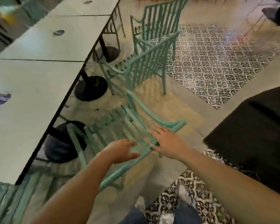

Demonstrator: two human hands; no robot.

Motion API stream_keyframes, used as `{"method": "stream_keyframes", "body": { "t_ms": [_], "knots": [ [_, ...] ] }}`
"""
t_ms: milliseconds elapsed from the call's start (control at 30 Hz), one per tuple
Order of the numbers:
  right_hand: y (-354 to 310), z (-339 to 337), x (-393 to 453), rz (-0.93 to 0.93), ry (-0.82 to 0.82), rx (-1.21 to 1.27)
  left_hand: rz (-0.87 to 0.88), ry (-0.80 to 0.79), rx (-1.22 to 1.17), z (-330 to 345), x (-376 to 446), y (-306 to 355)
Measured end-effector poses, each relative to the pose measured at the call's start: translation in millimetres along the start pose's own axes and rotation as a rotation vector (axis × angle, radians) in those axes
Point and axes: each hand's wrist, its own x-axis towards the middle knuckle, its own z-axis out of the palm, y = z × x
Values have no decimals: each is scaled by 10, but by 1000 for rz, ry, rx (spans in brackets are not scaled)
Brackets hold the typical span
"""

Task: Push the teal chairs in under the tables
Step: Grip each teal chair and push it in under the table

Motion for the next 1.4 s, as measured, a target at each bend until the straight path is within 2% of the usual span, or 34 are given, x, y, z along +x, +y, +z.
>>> {"method": "stream_keyframes", "body": {
  "t_ms": [167,267,400,500,667,1000,1400],
  "knots": [
    [360,45,186,-246,-131,-78,-288,-46,-169,357,-359,183],
    [454,106,174,-309,-193,-74,-456,-28,-307,644,-604,277],
    [571,227,204,-349,-142,-135,-631,62,-317,883,-844,271],
    [614,302,277,-371,-9,-186,-727,70,-298,1030,-957,130],
    [656,355,317,-412,103,-285,-736,129,-215,1088,-974,78],
    [878,220,510,-418,24,-358,-802,203,-223,1098,-917,513],
    [1377,-291,1142,-592,-27,-293,-956,261,-320,755,-363,1010]
  ]
}}
